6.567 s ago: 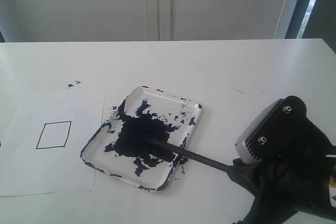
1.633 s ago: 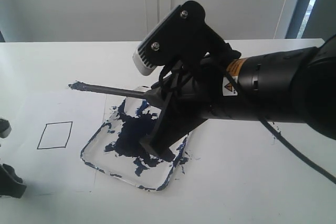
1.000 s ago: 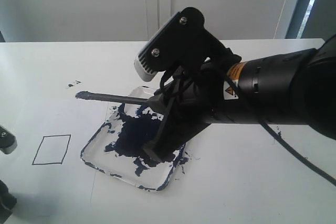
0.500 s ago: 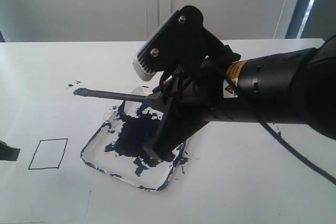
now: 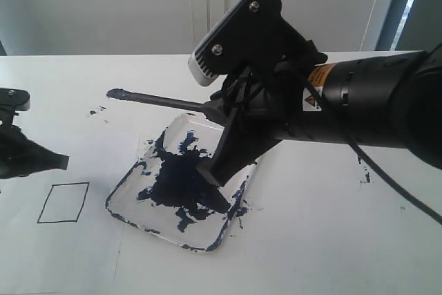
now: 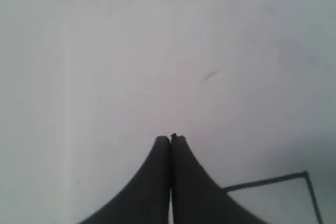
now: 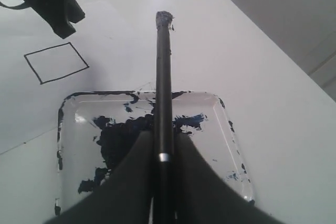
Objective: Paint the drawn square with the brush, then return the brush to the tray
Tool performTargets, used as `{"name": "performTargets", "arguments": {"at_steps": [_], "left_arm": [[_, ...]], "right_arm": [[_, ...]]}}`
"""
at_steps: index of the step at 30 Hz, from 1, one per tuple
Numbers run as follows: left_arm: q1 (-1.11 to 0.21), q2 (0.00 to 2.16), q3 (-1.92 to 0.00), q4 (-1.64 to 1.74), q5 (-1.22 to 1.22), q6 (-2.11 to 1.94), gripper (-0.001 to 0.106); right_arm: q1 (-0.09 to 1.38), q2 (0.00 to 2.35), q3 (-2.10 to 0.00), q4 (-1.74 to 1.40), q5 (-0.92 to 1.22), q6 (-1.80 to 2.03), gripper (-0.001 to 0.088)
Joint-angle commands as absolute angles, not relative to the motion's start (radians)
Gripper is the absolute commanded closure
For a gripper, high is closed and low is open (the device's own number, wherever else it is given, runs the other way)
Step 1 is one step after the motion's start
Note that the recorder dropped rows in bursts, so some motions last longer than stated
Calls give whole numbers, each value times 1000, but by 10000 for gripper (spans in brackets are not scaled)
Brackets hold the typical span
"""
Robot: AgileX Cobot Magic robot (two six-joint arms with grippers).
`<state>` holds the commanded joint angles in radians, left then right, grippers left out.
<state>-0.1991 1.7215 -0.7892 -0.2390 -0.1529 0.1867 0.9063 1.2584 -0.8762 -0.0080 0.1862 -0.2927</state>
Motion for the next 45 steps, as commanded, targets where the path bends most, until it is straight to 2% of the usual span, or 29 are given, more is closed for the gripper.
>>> {"name": "performTargets", "arguments": {"at_steps": [4,10,15,31,45], "left_arm": [[-305,1728,-837,-226,-151,181,1053],[-331,1804,-910,-226,-33,124,1053],[-432,1805,-910,-226,-52,124,1053],[-448,1822,-910,-231,8,79,1053],[-572,1834,-910,-231,-45,62,1053]], "right_arm": [[874,1234,-876,-15,188,-293,868],[837,1193,-876,-15,201,-289,868],[837,1189,-876,-26,203,-289,868],[737,1189,-876,-41,201,-262,868],[737,1189,-876,-41,196,-262,868]]}}
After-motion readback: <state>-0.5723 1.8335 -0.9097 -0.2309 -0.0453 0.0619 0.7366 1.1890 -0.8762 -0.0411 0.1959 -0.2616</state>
